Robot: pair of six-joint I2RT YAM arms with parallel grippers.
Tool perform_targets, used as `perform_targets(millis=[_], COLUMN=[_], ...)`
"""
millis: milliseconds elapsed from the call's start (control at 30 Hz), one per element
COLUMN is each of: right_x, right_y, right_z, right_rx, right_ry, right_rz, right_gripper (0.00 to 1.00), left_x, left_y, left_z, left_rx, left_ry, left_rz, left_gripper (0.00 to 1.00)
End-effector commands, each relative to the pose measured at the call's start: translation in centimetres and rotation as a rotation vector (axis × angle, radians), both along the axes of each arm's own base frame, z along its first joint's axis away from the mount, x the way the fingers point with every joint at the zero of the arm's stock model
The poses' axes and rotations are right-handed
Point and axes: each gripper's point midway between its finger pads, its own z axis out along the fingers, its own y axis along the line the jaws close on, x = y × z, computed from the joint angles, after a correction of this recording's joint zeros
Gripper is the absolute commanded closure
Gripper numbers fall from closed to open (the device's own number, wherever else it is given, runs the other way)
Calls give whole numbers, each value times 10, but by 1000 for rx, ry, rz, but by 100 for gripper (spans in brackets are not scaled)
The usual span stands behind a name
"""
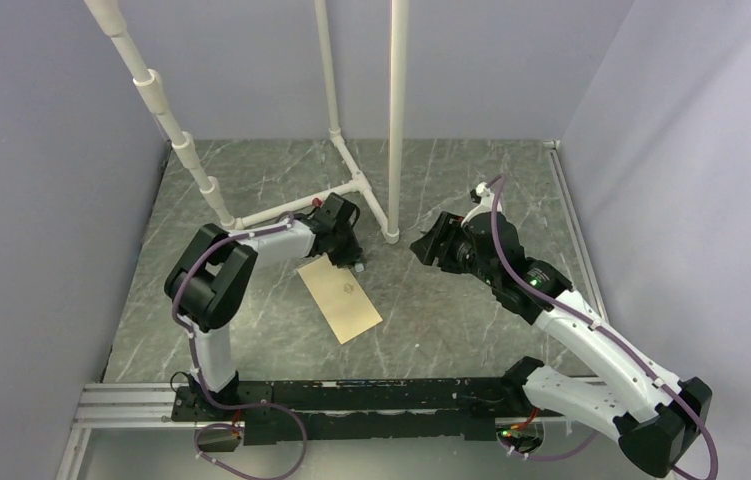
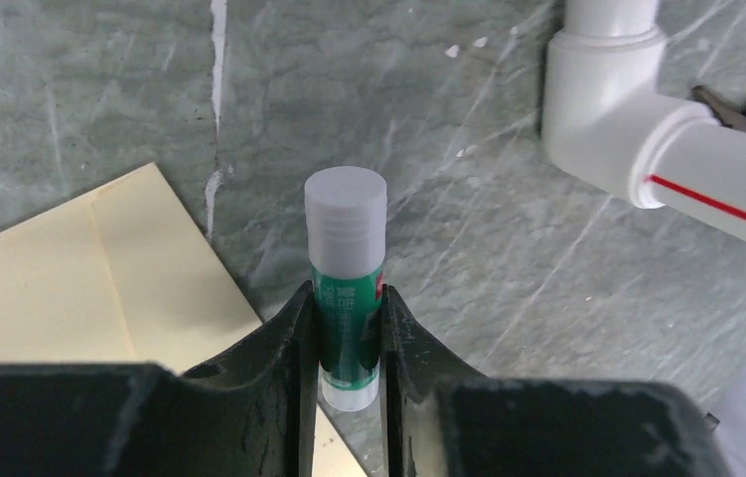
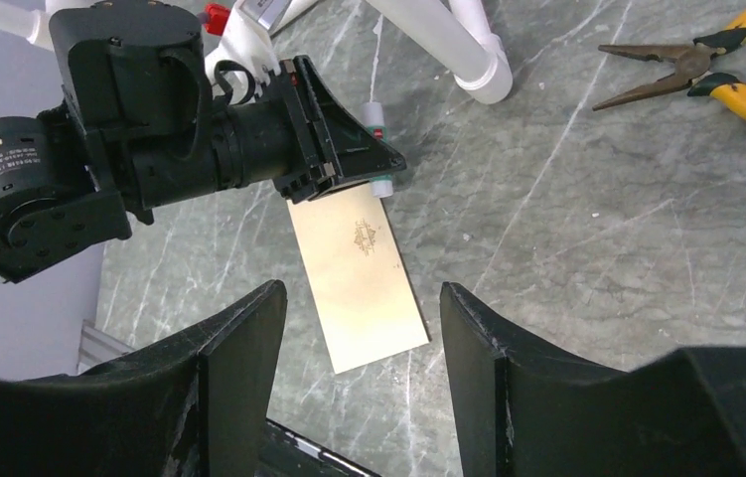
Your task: Place the letter into the envelope and seal it
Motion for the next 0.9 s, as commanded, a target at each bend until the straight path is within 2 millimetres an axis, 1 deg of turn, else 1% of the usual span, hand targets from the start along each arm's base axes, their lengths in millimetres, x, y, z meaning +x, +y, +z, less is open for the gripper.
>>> perform_targets(millis=[0, 133, 200, 233, 300, 333, 400, 500, 600, 633, 667, 700, 733, 767, 800, 867], right_x=[3, 3, 3, 2, 2, 1, 1, 1, 2, 3, 4, 5, 5, 5, 4, 1], right_y=[-4, -6, -6, -6, -6, -7, -9, -14, -25, -30, -36, -41, -47, -54, -59, -70], right_z=[10, 9, 9, 8, 9, 10, 13, 18, 22, 24, 24, 29, 31, 31, 32, 33], right_rx=[14, 0, -5, -9, -13, -15, -19, -35, -85, -105, -134, -156, -182, -209, -234, -284], right_ry=[-54, -56, -54, -51, -48, -49, -52, -62, -65, -61, -52, -46, -28, -7, 11, 40], right_rz=[-22, -21, -16, -14, -12, -13, -19, -30, -68, -87, -108, -128, -157, -188, -210, -243], right_gripper=[38, 37, 37, 37, 37, 37, 36, 36, 33, 22, 5, 1, 0, 0, 0, 0], left_x=[1, 2, 4, 5, 9, 12, 16, 20, 17, 13, 9, 3, -4, -9, -16, -31], left_y=[0, 8, 11, 12, 13, 13, 14, 15, 22, 27, 32, 41, 50, 59, 69, 84], left_z=[3, -5, -7, -5, 4, 11, 31, 74, 119, 133, 145, 156, 172, 180, 188, 198], left_rx=[52, 122, 146, 154, 159, 157, 155, 132, 124, 130, 138, 156, 161, 180, 202, 242], left_ry=[8, 16, 15, 7, -17, -39, -90, -190, -284, -309, -331, -347, -378, -394, -407, -415], left_rz=[47, 67, 71, 73, 71, 63, 50, 12, -24, -32, -40, -42, -43, -43, -43, -62], left_gripper=[70, 66, 60, 56, 53, 52, 49, 45, 39, 35, 33, 31, 25, 14, 9, 7])
